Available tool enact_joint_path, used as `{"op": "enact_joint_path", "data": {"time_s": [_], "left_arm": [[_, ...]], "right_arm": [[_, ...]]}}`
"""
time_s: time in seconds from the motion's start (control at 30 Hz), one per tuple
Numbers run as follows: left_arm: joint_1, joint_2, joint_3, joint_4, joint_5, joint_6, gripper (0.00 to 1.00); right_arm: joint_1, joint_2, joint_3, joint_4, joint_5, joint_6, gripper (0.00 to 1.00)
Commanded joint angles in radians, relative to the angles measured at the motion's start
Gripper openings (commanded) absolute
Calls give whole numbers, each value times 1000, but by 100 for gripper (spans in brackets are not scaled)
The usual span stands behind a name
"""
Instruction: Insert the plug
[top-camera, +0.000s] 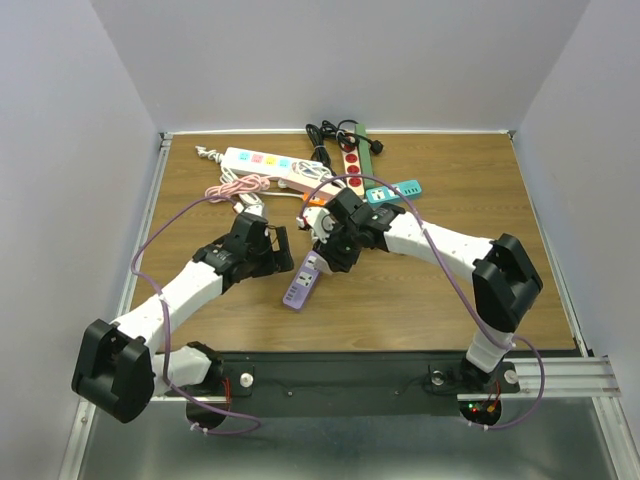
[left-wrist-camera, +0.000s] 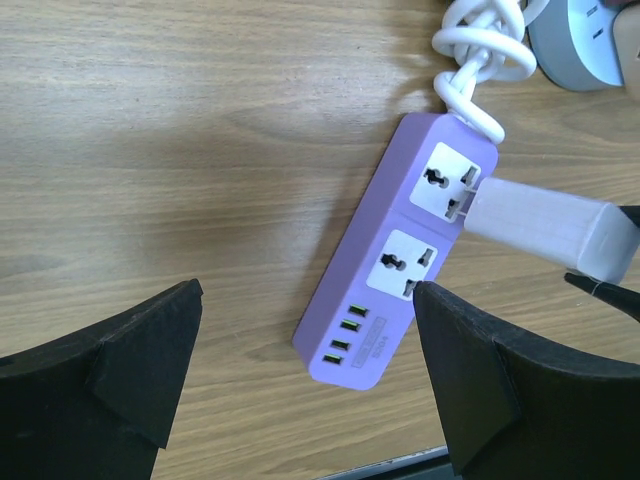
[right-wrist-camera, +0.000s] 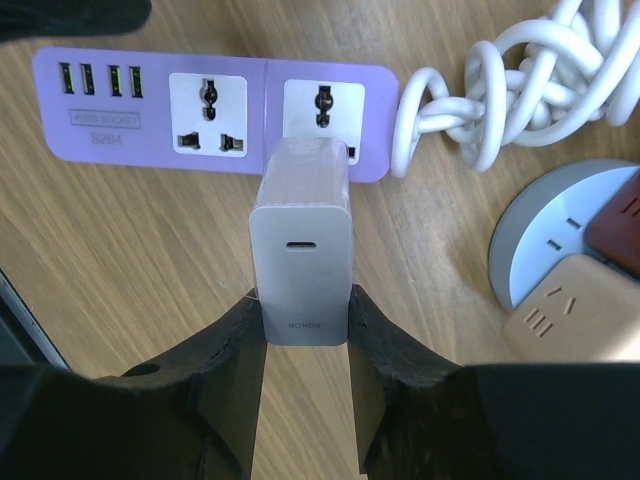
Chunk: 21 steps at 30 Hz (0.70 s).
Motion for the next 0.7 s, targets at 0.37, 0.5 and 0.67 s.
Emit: {"op": "enact_joint_path", "data": {"time_s": [0.37, 0.5, 0.67], "left_arm": [[30, -20, -11, 47, 48, 42, 99], [32, -13, -4, 80, 77, 45, 99], [32, 35, -1, 117, 128, 45, 99]], "right_arm": [[14, 26, 61, -35, 9, -8, 0], [14, 46, 75, -36, 20, -8, 0], [16, 70, 101, -44, 27, 1, 0]]}}
